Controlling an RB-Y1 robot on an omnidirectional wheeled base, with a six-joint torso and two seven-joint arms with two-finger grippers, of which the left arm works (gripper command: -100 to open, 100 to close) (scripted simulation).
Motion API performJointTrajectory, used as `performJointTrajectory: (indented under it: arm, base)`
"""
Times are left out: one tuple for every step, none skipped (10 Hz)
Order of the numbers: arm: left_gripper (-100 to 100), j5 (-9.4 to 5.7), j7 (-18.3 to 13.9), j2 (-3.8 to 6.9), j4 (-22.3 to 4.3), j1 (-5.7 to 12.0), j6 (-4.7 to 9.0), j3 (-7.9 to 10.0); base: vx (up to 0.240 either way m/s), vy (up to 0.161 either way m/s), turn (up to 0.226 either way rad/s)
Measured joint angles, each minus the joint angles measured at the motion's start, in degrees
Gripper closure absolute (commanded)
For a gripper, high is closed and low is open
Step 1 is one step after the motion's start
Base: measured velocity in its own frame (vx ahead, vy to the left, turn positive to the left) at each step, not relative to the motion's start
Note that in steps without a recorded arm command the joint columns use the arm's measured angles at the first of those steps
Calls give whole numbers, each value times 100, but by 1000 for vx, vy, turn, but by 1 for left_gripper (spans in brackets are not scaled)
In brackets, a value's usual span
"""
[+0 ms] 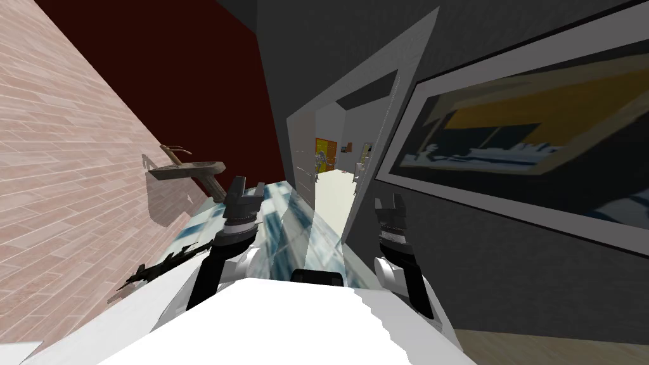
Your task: Push the door open
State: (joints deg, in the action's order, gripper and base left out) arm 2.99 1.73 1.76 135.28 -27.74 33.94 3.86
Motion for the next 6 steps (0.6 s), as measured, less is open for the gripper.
performJointTrajectory:
  arm:
    - [-100,3,-25,23,-137,53,25,-34]
    - [-100,3,-65,56,-269,144,14,-58]
    - [-100,-6,-113,93,-354,197,-16,-74]
    - [-100,18,-134,98,-506,286,-24,-143]
    - [-100,12,-169,128,-632,351,-17,-156]
    - [-100,21,-203,146,-752,432,-37,-201]
  base:
    - [180,97,-34]
    - [173,99,-30]
    - [152,90,-28]
    - [136,94,-22]
    - [140,93,-30]
    - [126,96,-24]
